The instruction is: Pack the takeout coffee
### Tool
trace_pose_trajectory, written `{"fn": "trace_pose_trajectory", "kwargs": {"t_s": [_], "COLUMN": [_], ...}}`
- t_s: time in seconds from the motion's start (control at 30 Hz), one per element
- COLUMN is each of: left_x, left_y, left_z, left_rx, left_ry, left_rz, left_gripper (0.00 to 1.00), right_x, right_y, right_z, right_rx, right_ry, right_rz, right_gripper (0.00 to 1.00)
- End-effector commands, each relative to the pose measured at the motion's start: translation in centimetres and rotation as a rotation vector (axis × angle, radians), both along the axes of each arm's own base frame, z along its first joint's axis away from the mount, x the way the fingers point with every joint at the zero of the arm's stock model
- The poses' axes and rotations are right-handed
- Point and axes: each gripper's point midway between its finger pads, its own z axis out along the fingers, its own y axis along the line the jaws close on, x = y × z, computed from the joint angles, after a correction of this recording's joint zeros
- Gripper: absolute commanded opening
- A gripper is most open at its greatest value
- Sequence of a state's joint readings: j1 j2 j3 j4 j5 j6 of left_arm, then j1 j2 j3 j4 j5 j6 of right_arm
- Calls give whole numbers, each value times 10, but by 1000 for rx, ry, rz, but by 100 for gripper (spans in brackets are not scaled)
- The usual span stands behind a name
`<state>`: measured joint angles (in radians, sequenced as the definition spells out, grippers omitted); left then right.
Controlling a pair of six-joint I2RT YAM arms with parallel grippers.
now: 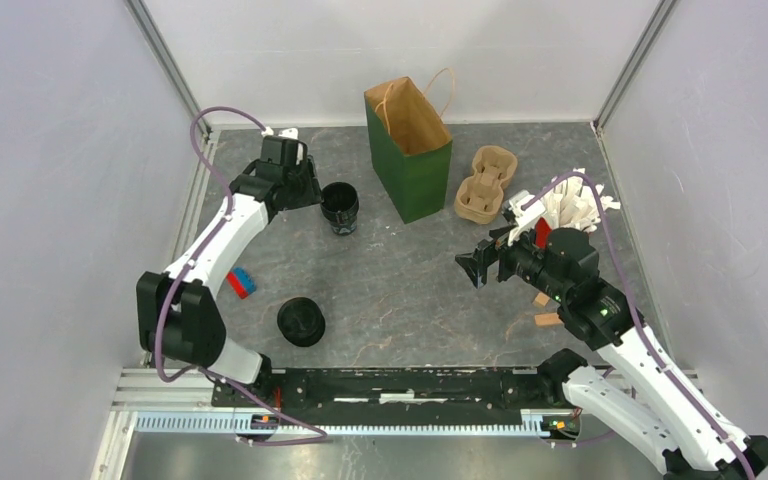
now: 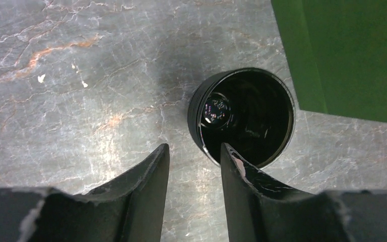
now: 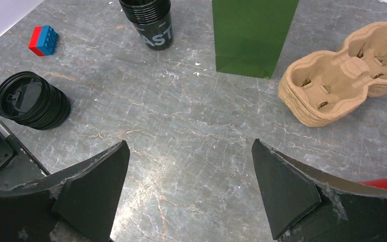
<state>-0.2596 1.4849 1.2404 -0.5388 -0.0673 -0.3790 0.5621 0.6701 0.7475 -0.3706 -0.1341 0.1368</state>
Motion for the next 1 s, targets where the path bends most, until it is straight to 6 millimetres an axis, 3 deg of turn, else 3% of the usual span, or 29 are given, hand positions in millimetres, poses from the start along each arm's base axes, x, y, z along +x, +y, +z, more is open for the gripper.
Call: {"fn": "trace_pose_trajectory", "kwargs": {"t_s": [0.0, 0.4, 0.97], "left_x": [27, 34, 34], "left_y": [-7, -21, -18], "left_z": [23, 5, -1], "left_rx": [-49, -68, -36], "left_ry": [-87, -35, -16], "left_rz": [-18, -89, -106], "left_gripper": [46, 34, 28], "right_x": [0, 3, 5], "right_y": [5, 5, 1], "right_z": [11, 10, 10], "right_rx": [32, 24, 25], "right_ry": [-44, -46, -49], "right_rz": [24, 16, -11], "right_gripper": [99, 99, 99]}}
